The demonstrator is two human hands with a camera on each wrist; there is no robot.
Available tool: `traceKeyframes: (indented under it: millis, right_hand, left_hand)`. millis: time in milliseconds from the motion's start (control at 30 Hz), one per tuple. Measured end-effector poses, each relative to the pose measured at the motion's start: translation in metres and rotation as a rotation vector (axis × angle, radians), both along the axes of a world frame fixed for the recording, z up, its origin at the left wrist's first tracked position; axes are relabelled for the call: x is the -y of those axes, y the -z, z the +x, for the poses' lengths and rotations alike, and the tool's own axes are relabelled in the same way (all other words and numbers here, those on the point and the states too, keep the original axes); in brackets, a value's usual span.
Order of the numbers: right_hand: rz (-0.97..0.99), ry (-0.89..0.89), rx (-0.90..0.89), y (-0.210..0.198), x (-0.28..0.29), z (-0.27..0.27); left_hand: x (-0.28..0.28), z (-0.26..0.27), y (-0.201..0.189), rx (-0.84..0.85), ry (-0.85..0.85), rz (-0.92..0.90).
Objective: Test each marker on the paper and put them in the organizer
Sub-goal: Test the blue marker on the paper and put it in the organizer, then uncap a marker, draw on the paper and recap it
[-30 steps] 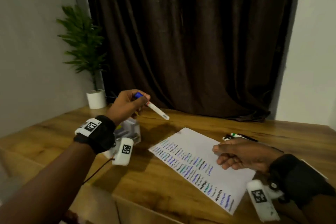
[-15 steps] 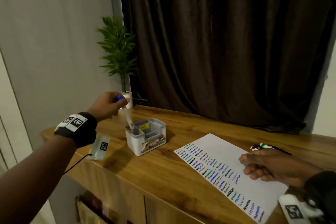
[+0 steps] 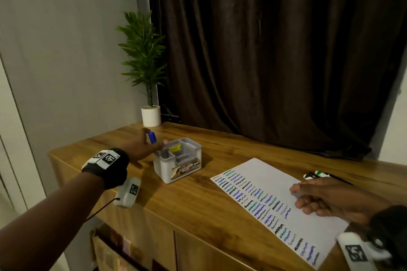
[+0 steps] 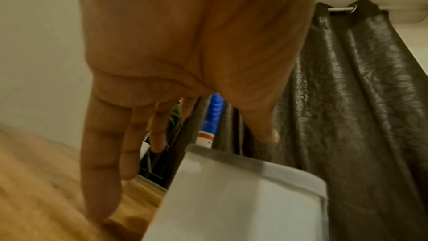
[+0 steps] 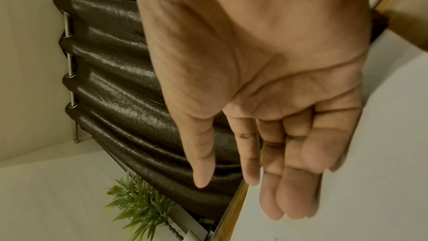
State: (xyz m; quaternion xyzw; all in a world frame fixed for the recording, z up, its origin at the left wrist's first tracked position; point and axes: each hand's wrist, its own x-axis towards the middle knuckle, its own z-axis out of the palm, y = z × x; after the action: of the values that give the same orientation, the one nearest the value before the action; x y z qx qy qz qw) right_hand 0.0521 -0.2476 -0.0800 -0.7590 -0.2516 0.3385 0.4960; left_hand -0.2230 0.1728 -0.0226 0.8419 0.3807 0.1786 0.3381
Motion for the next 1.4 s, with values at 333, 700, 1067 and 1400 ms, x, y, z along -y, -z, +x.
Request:
traceKeyframes:
  millis: [333,700,1067,1400]
  right_hand:
    - [0.005,-0.004,-0.014,-0.001,0.001,-0.002]
    - [-0.009,-0.007,-0.005,-0.005,0.000,-0.003]
    - [0.141,0.393,0.157,-0.036,0.044,0.029]
    - [-0.337,0.321,0.334,-0.031,0.063,0.038]
  left_hand:
    - [0.033,0.030,0.013,-0.028,0.146,-0.027]
    - [0.048,0.090,-0.012,-0.155,0.181,0.090]
    - [0.184,0.148,-0.027,0.507,0.650,0.132]
    - [0.226,0.217,0.013,0.254,0.832,-0.509]
